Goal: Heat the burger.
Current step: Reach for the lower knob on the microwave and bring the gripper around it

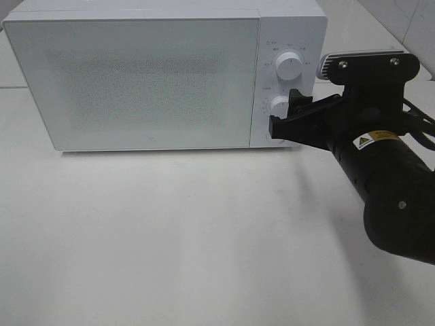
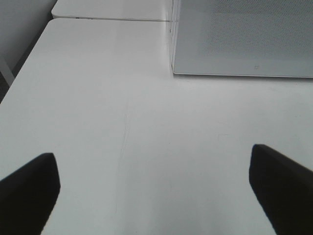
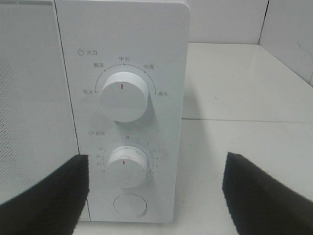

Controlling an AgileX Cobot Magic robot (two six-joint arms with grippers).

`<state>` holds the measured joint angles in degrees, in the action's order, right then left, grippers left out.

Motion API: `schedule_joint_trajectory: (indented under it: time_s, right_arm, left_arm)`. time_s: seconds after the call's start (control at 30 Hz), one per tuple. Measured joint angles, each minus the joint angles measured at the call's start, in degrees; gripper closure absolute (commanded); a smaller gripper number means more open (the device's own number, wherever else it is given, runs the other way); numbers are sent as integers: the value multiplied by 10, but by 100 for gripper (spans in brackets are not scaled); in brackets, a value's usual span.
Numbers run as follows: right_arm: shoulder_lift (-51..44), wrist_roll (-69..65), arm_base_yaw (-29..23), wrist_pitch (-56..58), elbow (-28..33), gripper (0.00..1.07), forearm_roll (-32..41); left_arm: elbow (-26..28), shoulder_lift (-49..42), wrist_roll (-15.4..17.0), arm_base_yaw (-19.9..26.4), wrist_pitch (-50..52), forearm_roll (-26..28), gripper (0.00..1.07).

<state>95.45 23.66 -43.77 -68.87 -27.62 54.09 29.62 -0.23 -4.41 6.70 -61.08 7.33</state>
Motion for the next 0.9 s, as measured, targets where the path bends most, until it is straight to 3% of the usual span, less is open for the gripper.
schedule_joint_trajectory:
  time_s: [0.5, 0.9]
  right_arm:
    - [31, 0, -2, -5, -3, 33, 35]
    - [97, 0, -2, -7, -47, 33, 39]
  left_arm:
    - [0, 0, 0, 0, 0, -1, 9]
    - [0, 0, 0, 0, 0, -1, 9]
